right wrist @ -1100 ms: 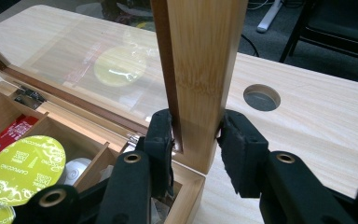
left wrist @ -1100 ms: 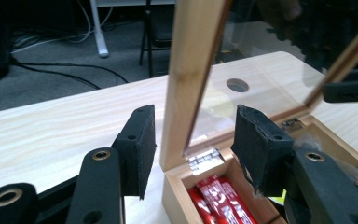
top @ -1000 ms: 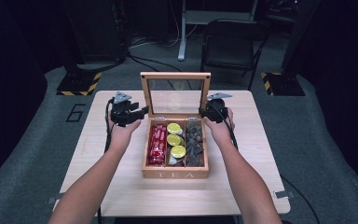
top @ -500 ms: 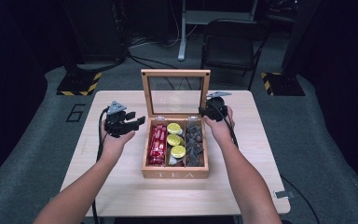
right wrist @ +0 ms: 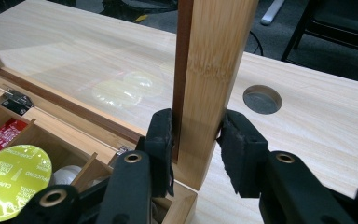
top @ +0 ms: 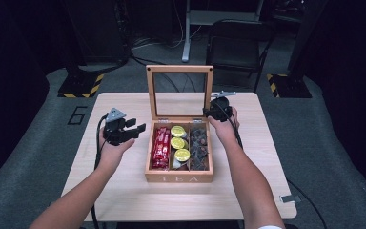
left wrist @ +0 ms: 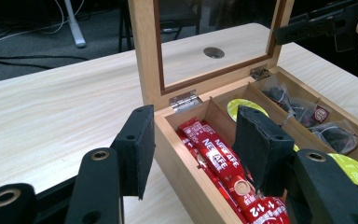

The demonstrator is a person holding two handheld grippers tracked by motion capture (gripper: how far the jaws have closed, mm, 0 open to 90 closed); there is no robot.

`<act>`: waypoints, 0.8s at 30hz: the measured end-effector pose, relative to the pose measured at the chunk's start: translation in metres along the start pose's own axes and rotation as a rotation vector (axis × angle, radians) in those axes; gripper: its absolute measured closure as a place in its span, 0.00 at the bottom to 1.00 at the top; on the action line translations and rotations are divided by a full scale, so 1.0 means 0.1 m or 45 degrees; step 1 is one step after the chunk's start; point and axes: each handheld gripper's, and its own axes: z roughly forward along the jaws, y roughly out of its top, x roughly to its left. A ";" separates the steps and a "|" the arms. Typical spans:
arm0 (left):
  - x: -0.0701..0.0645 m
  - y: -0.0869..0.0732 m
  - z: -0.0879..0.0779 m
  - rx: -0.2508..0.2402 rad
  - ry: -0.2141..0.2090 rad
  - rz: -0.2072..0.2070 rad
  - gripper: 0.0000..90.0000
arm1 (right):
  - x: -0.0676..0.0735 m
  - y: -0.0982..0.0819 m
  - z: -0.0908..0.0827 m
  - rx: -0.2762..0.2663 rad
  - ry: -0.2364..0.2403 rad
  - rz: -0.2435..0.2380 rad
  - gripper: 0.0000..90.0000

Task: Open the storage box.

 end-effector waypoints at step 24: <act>-0.06 -0.14 0.05 0.053 -0.030 0.021 0.53 | 0.07 0.00 0.01 -0.035 -0.044 0.052 0.59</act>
